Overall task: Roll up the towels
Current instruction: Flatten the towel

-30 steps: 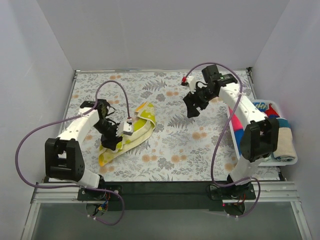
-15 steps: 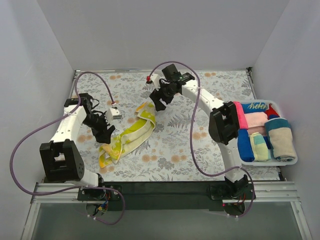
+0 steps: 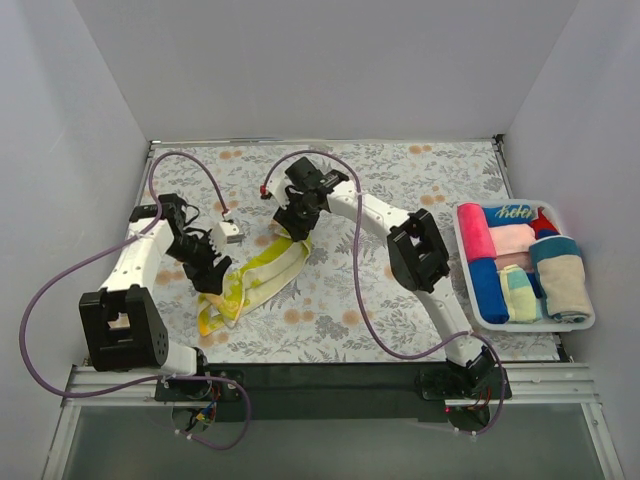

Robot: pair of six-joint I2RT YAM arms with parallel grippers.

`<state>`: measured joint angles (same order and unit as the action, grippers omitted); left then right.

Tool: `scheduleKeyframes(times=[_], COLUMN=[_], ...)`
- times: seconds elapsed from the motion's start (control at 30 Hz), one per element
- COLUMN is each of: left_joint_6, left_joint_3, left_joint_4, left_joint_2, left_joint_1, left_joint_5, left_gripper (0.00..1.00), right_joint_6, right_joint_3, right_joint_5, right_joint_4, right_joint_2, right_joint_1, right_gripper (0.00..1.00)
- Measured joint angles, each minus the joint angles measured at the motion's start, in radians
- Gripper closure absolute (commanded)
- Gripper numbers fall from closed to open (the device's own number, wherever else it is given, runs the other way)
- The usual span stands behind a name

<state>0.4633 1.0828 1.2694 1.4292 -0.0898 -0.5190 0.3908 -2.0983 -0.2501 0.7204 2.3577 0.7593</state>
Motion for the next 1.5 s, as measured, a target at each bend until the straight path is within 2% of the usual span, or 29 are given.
scheduleKeyframes(times=[0.07, 0.1, 0.13, 0.33, 0.47, 0.63, 0.67, 0.77, 0.8, 0.83, 0.9, 1.07, 1.2, 1.33, 1.5], left_joint_6=[-0.007, -0.010, -0.013, -0.024, -0.024, -0.027, -0.027, -0.008, 0.011, 0.033, 0.087, 0.253, 0.335, 0.352, 0.343], left_joint_3=[-0.008, -0.011, -0.012, -0.024, -0.040, -0.061, -0.057, -0.027, -0.012, 0.001, 0.018, 0.017, -0.058, -0.159, -0.175], left_joint_4=[-0.013, -0.017, -0.022, -0.066, -0.088, -0.132, -0.138, -0.134, -0.124, -0.110, -0.082, 0.014, 0.043, 0.061, 0.050], left_joint_2=[0.000, 0.001, 0.002, 0.017, 0.071, 0.179, 0.202, 0.239, 0.234, 0.221, 0.182, 0.023, -0.062, -0.072, -0.072], left_joint_1=[0.000, 0.000, 0.000, 0.000, 0.000, 0.000, 0.000, 0.000, 0.000, 0.000, 0.000, 0.007, 0.059, 0.129, 0.140], left_joint_5=[0.009, 0.012, 0.015, 0.033, 0.033, 0.038, 0.037, 0.024, 0.014, 0.005, -0.014, -0.033, -0.018, -0.004, 0.000], left_gripper=[0.41, 0.41, 0.41, 0.49, 0.66, 0.78, 0.77, 0.71, 0.70, 0.67, 0.60, 0.55, 0.54, 0.54, 0.54], right_joint_6=[0.001, 0.000, 0.006, -0.023, -0.061, -0.117, -0.125, -0.141, -0.142, -0.142, -0.129, -0.096, -0.068, -0.061, -0.070], right_joint_3=[0.003, 0.014, 0.024, 0.220, 0.393, 0.637, 0.672, 0.790, 0.832, 0.871, 0.934, 0.977, 0.910, 0.764, 0.566], right_joint_5=[0.032, 0.048, 0.058, 0.059, -0.011, -0.111, -0.123, -0.164, -0.173, -0.179, -0.183, -0.175, -0.161, -0.134, -0.087], right_joint_4=[-0.008, -0.016, -0.021, -0.039, -0.038, -0.082, -0.082, -0.092, -0.093, -0.092, -0.072, -0.016, -0.010, -0.026, -0.060], right_joint_2=[0.007, 0.007, 0.003, -0.092, -0.246, -0.467, -0.487, -0.526, -0.532, -0.544, -0.578, -0.737, -0.833, -0.756, -0.523], right_joint_1=[0.003, 0.002, 0.000, -0.044, -0.098, -0.156, -0.158, -0.148, -0.147, -0.144, -0.140, -0.140, -0.140, -0.140, -0.135], right_gripper=[0.77, 0.91, 0.98, 0.99, 0.99, 0.99, 0.98, 0.77, 0.63, 0.57, 0.50, 0.51, 0.53, 0.54, 0.52])
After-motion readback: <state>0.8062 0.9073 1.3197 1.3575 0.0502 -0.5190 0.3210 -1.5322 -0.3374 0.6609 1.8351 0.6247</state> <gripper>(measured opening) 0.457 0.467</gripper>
